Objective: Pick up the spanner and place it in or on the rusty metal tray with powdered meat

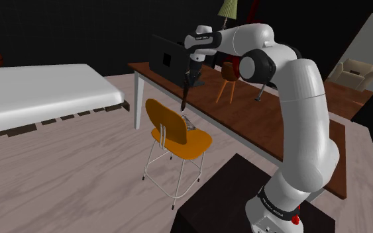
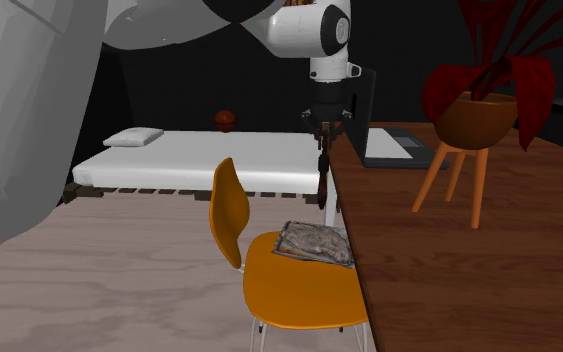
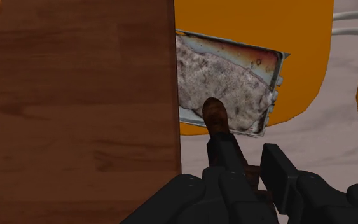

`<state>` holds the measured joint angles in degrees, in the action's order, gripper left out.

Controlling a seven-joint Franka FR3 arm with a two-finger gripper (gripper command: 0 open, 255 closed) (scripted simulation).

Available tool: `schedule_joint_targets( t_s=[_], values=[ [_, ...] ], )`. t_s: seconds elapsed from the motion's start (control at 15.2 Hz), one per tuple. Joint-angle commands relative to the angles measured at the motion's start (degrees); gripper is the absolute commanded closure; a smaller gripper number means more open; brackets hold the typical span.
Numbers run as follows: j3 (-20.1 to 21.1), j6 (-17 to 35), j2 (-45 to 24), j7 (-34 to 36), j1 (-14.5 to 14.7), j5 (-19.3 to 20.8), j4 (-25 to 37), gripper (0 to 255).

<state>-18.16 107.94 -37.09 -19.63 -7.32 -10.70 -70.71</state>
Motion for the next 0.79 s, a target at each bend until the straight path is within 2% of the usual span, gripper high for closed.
schedule_joint_targets(
  t_s=[0.0,0.73],
  values=[
    [0.05,1.62,-0.01,-0.09,0.17,-0.07,-1.58,255],
    [0.59,8.60,-2.37,-0.66,0.31,-0.90,-6.31,255]
  ],
)
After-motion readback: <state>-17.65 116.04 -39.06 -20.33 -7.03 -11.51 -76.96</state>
